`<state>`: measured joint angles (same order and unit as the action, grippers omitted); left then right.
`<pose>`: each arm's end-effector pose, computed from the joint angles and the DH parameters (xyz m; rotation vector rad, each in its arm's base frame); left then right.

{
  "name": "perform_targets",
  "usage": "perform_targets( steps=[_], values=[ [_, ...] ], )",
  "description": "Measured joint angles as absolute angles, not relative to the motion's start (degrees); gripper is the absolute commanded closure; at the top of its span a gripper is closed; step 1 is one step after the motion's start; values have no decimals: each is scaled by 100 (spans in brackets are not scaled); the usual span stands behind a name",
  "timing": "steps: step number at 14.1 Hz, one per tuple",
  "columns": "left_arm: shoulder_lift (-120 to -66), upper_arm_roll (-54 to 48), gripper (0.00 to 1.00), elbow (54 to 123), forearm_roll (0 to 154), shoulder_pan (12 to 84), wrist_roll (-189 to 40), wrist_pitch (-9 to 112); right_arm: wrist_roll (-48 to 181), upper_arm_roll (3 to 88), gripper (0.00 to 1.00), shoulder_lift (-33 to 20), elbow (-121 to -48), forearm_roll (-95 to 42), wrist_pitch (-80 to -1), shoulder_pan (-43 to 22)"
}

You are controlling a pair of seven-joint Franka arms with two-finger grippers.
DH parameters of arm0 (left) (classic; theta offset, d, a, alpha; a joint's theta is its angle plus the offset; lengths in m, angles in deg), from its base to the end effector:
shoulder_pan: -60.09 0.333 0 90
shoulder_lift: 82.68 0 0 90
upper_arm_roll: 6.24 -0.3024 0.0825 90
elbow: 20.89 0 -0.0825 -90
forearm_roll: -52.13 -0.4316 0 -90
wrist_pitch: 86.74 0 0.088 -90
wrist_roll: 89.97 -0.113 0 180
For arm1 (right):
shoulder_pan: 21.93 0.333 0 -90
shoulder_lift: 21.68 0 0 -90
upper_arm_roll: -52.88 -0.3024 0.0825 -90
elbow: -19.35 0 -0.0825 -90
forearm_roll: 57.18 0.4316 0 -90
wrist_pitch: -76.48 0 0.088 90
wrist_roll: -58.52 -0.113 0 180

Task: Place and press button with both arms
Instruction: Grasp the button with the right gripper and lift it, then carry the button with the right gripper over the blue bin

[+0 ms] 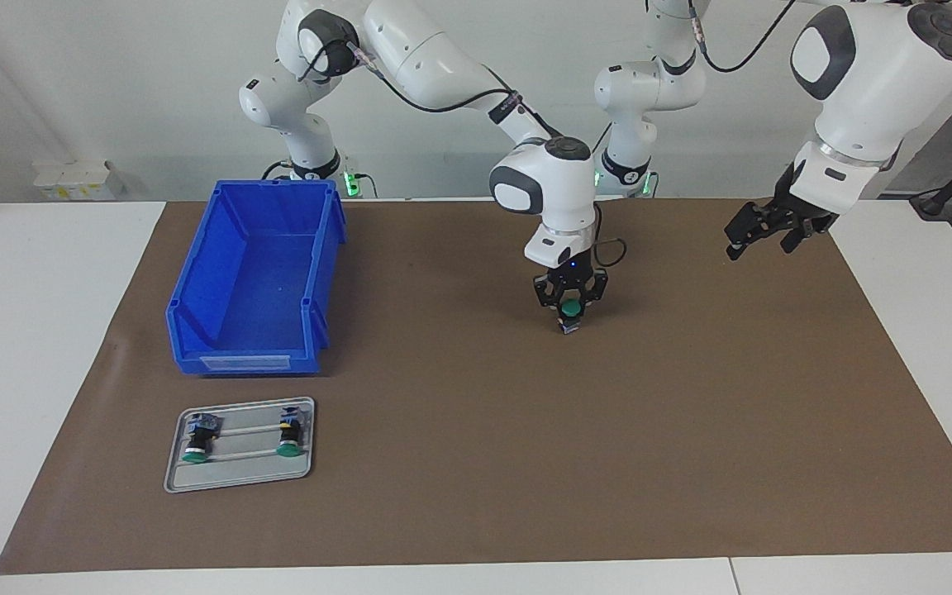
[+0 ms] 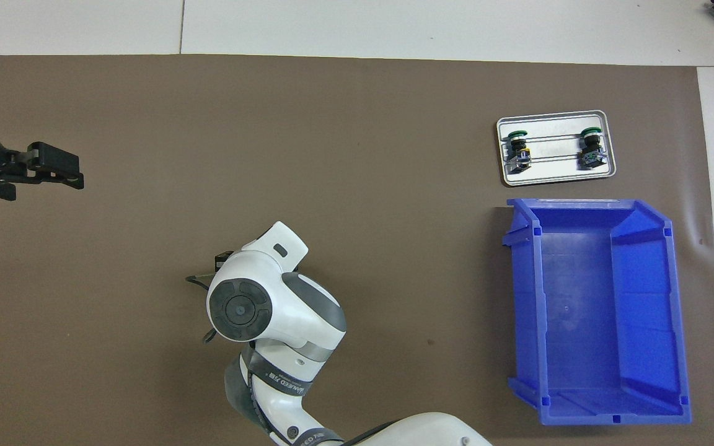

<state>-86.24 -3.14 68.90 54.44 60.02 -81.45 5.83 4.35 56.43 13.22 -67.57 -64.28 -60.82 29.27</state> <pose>0.6221 -0.0380 0.5728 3.0959 0.1480 -0.0277 0.5119 0.5698 0.2918 -2.9863 0.0270 -0.4074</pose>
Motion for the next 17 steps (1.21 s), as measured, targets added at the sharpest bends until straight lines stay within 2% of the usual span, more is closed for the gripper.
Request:
perform_targets(
  steps=[2, 4, 9, 12, 14, 17],
  values=[
    [-8624, -314, 0, 6890, 5444, 6002, -8145, 583, 435, 5730, 100, 1050, -6765, -6439, -5836, 2778],
    [-8624, -315, 0, 6890, 5444, 6002, -8145, 583, 639, 5749, 100, 411, -7011, -6480, -5549, 2388],
    [-8624, -314, 0, 6890, 5446, 6003, -8145, 583, 2351, 5760, 100, -1705, -8848, -6511, -5331, 793],
    [-8623, -314, 0, 6890, 5446, 6003, -8145, 583, 3990, 5765, 100, -2783, -9707, -6269, -4790, -382],
    [-8623, -314, 0, 6890, 5446, 6003, -8145, 583, 5181, 5768, 100, -3265, -10167, -5860, -4584, -1147],
    [-8623, -314, 0, 6890, 5446, 6003, -8145, 583, 6558, 5781, 100, -3629, -10907, -5409, -4596, -2218]
  ],
)
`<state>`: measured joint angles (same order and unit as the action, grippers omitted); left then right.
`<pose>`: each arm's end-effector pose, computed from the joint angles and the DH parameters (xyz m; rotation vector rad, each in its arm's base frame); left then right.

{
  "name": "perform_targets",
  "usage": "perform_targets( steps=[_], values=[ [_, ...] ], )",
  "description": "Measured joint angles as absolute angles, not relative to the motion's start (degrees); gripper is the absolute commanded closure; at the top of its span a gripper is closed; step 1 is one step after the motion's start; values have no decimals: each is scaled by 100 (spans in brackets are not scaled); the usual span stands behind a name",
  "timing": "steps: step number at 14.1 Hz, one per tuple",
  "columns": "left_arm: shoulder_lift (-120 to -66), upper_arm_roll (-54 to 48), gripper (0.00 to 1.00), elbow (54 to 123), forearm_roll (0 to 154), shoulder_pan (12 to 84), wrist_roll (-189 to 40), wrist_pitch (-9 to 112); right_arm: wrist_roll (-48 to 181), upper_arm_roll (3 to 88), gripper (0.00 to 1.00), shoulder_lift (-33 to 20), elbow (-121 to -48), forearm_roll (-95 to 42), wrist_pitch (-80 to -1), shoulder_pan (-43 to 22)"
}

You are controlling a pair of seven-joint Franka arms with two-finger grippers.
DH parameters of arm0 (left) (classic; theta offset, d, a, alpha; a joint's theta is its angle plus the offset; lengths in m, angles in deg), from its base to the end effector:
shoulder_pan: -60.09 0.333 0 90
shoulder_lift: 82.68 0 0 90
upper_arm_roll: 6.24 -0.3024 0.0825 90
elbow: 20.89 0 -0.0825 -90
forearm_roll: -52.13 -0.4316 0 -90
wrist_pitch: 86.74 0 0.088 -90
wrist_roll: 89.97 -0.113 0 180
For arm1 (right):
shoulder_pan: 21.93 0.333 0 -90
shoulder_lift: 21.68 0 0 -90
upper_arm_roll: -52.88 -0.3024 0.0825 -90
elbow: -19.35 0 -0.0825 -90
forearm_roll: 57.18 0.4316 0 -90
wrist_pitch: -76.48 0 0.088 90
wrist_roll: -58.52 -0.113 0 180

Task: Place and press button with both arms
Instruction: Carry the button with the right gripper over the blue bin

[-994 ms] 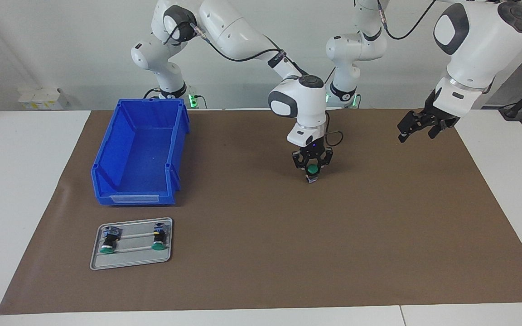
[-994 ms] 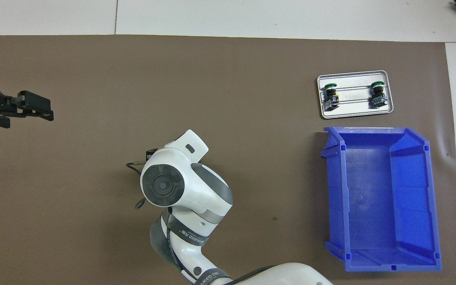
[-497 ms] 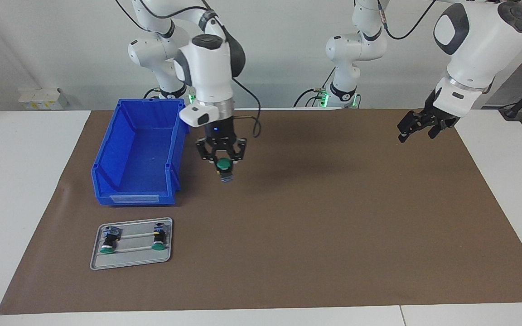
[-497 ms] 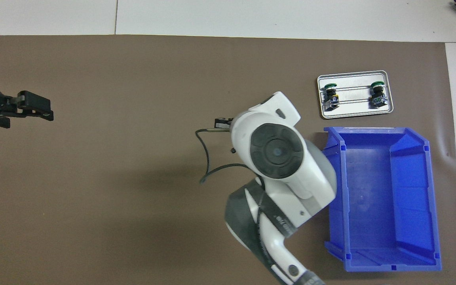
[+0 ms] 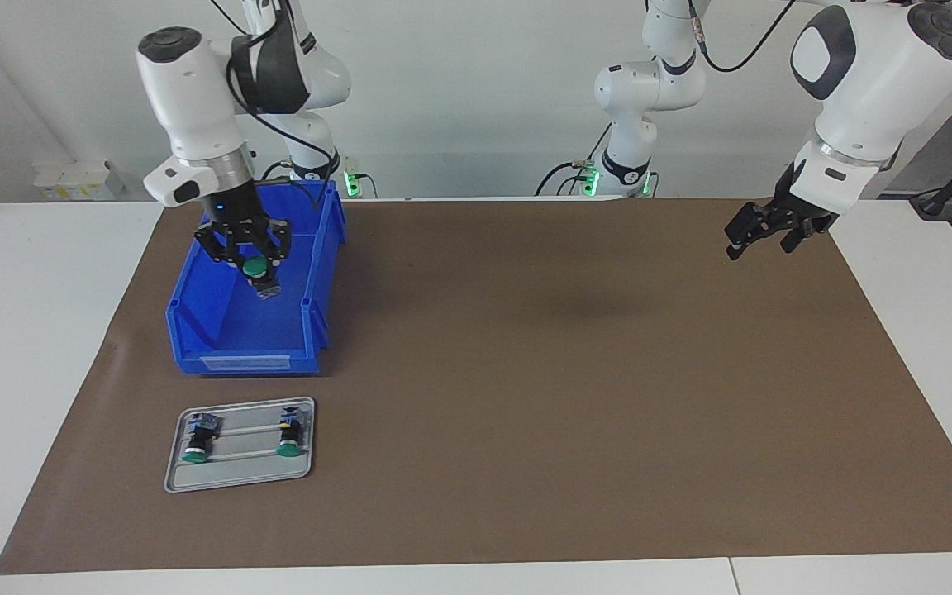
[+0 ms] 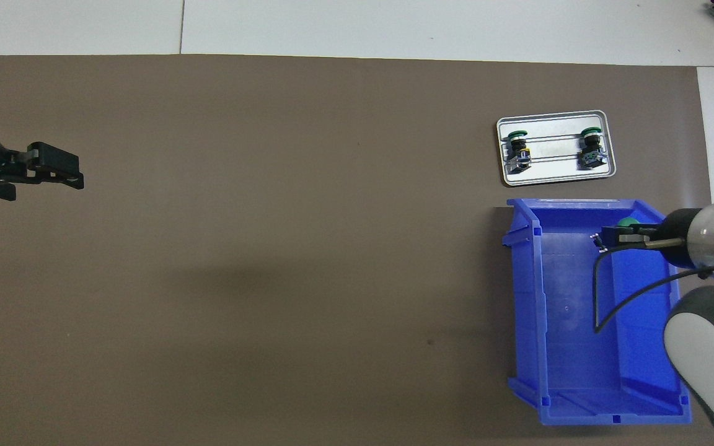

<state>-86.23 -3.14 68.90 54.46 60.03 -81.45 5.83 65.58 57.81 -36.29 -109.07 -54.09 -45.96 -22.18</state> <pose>0.6221 -0.0379 0.5729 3.0955 0.1483 -0.0275 0.5338 -0.0468 0.4488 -3.0791 -0.0130 -0.2405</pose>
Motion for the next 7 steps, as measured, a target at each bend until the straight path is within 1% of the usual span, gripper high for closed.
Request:
perform_targets(
  steps=[2, 3, 5, 7],
  values=[
    [-8623, -314, 0, 6890, 5446, 6003, -8145, 583, 6740, 5783, 100, -3697, -11324, -5365, -4831, -2551],
    [-8623, -314, 0, 6890, 5446, 6003, -8145, 583, 6741, 5781, 100, -3683, -11551, -5325, -5145, -2593],
    [-8623, -314, 0, 6890, 5446, 6003, -8145, 583, 6741, 5728, 100, -3573, -11911, -5180, -5726, -2572],
    [-8623, -314, 0, 6890, 5446, 6003, -8145, 583, 6729, 5690, 100, -3345, -12047, -5149, -6097, -2497]
  ],
)
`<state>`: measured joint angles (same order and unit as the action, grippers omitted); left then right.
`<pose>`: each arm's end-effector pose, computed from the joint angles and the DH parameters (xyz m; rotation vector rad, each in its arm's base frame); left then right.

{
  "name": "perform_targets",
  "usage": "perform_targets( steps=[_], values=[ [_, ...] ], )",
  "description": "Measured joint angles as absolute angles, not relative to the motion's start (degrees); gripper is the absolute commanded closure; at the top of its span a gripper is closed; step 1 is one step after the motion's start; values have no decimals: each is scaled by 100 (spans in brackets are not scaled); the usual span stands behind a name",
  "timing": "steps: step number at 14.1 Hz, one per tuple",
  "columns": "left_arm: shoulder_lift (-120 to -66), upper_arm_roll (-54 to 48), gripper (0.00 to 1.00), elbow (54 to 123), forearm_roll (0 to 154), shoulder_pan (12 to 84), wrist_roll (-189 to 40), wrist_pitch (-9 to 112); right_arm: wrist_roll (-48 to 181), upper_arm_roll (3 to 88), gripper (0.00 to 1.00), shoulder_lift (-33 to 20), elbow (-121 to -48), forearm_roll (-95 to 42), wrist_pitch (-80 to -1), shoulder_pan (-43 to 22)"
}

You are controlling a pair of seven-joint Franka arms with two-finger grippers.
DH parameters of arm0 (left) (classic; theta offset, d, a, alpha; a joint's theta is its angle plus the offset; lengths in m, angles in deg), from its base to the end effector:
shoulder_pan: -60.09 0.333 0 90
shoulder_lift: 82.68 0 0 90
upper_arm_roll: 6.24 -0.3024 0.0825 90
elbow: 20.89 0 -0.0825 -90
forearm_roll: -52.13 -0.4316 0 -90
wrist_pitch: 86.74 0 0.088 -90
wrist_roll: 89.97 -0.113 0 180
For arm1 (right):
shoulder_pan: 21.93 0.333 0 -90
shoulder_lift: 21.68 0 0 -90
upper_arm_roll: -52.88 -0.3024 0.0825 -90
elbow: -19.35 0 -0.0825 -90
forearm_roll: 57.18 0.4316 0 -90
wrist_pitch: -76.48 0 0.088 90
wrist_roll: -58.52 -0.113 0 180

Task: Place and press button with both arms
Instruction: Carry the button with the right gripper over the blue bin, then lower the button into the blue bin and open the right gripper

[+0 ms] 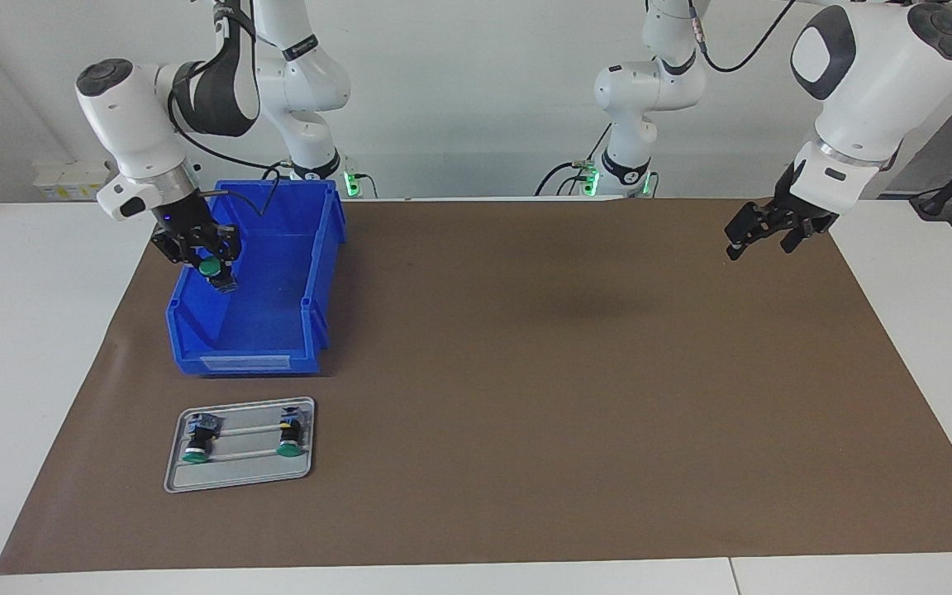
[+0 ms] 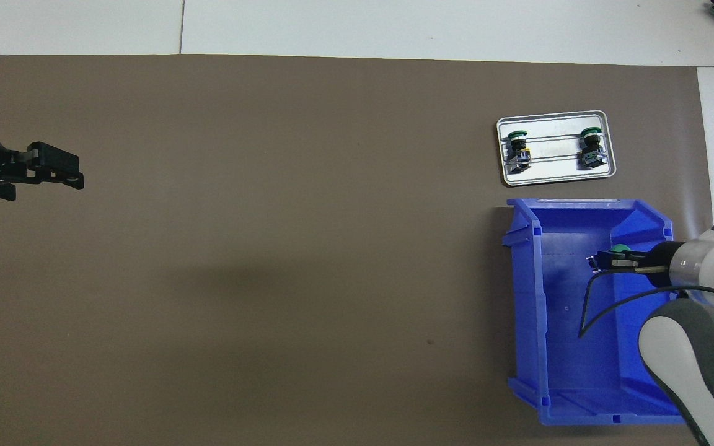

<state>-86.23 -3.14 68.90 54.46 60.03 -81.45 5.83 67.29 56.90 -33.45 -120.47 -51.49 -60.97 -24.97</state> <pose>0.6221 -0.0379 0.5729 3.0955 0.1483 -0.0275 0.5114 -0.0616 0.3475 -3.0655 0.0576 -0.2665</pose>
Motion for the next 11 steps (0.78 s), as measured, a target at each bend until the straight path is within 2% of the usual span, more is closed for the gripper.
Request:
perform_targets(
  steps=[5, 6, 7, 11],
  values=[
    [-8623, -314, 0, 6890, 5446, 6003, -8145, 583, 6652, 5684, 100, -2919, -12470, -4908, -6856, -2235],
    [-8623, -314, 0, 6890, 5446, 6003, -8145, 583, 6528, 5681, 55, -2908, -12592, -4884, -6994, -2120],
    [-8623, -314, 0, 6891, 5446, 6003, -8145, 583, 6397, 5680, 1, -2911, -12657, -4884, -7076, -2018],
    [-8623, -314, 0, 6892, 5446, 6003, -8145, 583, 6282, 5686, 0, -2931, -12600, -4882, -7090, -2004]
  ],
)
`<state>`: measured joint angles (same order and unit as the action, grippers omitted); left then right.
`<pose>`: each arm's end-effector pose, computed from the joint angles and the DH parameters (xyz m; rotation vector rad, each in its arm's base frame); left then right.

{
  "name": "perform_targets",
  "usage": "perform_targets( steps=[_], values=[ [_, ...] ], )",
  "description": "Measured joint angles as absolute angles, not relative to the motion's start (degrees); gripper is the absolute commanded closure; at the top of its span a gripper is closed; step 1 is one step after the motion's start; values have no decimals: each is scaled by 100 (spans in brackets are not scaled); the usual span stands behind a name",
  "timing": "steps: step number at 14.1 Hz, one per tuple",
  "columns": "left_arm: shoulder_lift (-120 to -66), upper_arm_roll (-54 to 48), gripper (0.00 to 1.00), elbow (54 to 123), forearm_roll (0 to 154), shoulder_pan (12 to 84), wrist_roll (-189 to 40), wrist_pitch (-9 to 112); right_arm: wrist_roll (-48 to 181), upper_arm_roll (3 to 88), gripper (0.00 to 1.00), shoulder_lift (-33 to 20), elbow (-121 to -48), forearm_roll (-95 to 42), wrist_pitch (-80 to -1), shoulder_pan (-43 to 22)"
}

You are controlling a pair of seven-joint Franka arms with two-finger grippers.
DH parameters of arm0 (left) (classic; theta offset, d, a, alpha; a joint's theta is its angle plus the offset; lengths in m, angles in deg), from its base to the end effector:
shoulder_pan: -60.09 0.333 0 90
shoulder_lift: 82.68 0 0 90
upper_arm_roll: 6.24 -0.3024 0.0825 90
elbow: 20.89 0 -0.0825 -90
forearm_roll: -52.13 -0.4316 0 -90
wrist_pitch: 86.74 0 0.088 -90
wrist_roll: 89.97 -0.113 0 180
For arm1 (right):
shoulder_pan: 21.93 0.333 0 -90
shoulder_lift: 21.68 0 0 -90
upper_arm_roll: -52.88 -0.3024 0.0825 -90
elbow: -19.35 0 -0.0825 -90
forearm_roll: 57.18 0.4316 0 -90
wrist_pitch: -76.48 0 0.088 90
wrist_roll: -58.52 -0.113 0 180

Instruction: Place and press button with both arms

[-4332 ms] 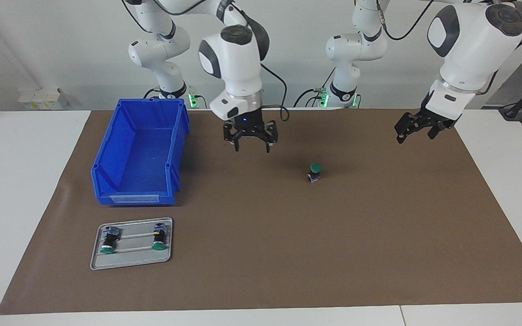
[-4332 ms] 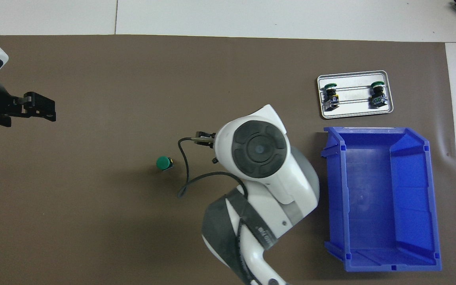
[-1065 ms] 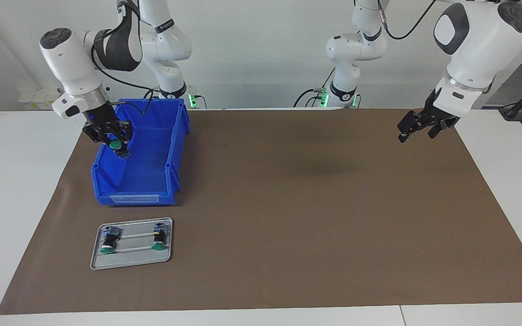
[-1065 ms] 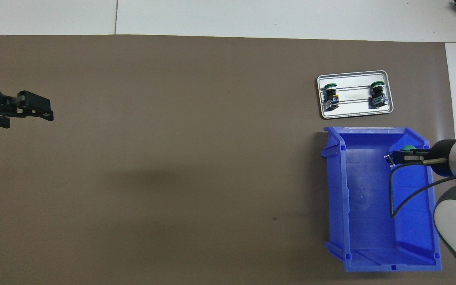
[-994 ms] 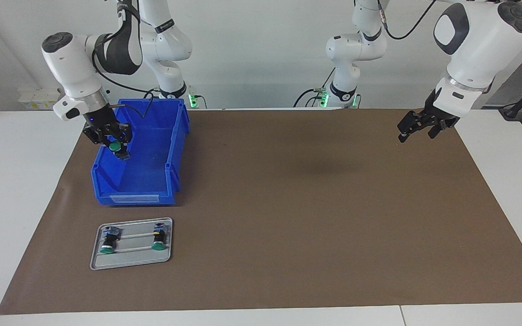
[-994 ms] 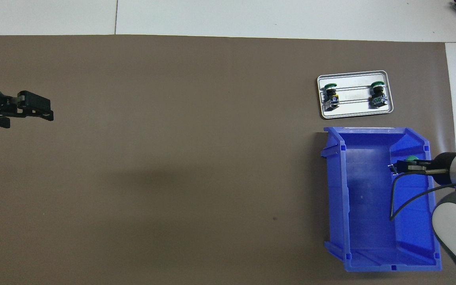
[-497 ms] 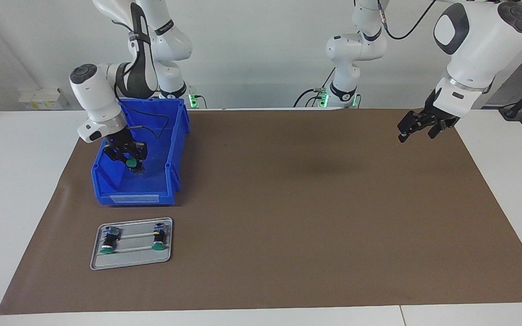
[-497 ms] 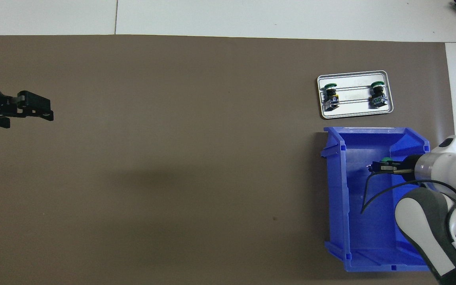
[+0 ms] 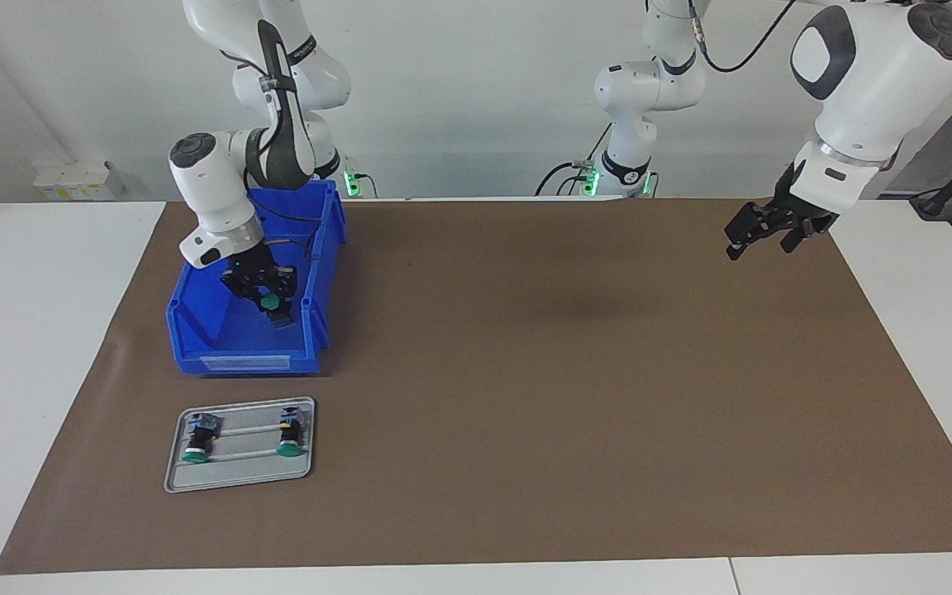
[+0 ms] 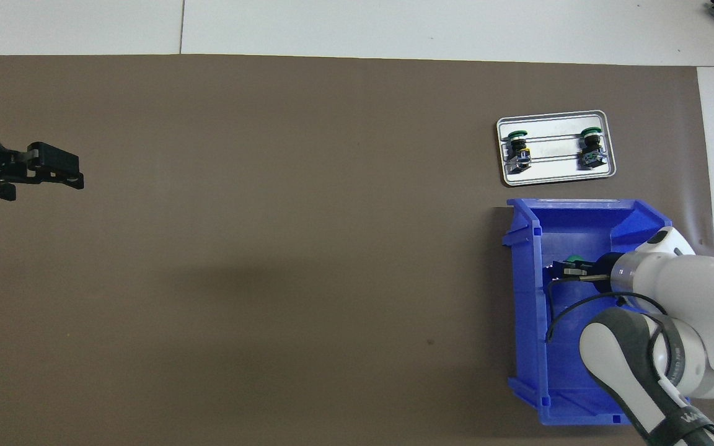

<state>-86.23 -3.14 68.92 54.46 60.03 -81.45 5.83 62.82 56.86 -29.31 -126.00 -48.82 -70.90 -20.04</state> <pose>0.6220 -0.0379 0.5727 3.0956 0.1483 -0.0281 0.4982 -0.0193 0.2830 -3.0395 0.1185 -0.2632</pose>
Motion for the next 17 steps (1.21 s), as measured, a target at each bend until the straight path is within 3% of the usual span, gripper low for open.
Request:
perform_targets(
  steps=[2, 9, 14, 17],
  values=[
    [-8623, -314, 0, 6892, 5446, 6003, -8145, 583, 6279, 5706, 0, -3009, -12309, -4882, -6756, -2025],
    [-8622, -314, 0, 6892, 5446, 6003, -8145, 583, 6265, 5737, 0, -3312, -10094, -5242, -3955, -2580],
    [-8622, -314, 0, 6892, 5446, 6003, -8145, 583, 5702, 5716, 0, -2926, -8052, -5488, -1854, -2576],
    [-8622, -314, 0, 6892, 5446, 6003, -8145, 583, 5475, 5679, 0, -2671, -7446, -5642, -1426, -2497]
  ],
)
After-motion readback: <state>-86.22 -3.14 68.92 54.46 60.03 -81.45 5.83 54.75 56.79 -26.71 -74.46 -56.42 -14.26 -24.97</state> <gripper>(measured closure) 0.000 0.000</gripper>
